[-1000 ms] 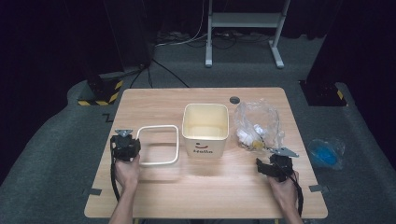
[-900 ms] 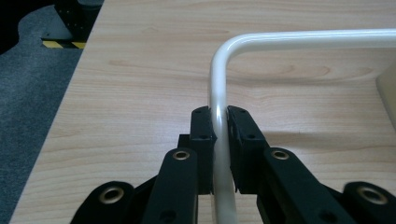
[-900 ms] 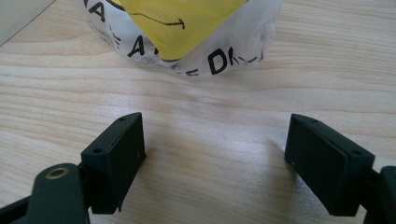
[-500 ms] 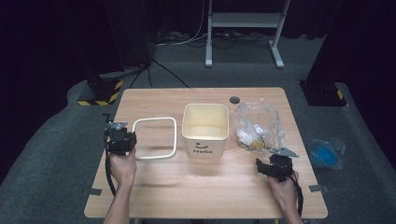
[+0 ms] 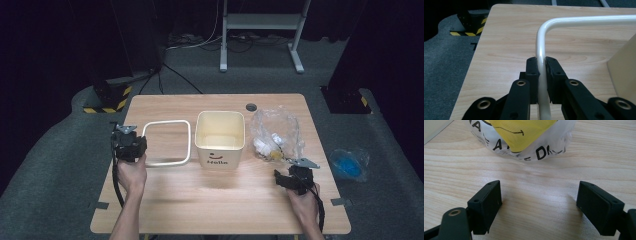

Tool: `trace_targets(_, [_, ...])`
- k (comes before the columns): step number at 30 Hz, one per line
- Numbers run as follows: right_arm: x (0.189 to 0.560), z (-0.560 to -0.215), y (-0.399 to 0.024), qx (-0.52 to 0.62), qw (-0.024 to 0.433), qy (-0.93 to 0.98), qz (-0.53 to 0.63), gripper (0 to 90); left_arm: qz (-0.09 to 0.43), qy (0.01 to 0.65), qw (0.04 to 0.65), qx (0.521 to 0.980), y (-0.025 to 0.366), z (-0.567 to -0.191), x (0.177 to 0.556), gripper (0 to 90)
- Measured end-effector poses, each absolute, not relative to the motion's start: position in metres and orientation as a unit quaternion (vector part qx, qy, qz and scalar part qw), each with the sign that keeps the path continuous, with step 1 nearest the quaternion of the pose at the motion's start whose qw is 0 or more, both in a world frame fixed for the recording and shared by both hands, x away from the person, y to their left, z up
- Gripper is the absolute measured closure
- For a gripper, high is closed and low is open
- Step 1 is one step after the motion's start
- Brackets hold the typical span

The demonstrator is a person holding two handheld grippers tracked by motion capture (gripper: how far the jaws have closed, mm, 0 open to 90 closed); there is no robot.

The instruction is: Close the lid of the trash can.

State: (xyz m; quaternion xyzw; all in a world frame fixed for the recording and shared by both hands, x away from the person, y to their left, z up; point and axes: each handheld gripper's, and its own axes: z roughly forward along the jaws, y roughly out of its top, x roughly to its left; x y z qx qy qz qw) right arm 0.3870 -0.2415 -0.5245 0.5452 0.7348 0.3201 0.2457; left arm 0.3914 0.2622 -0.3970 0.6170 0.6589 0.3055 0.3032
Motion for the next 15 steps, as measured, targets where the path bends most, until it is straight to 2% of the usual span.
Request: trace_targets(15, [0.387,-0.525,-0.241,0.545,0.246,0.735,0.320,19.7,0.295,0.653,0.312,0.624,0.245,-0.381,0.403,81.0])
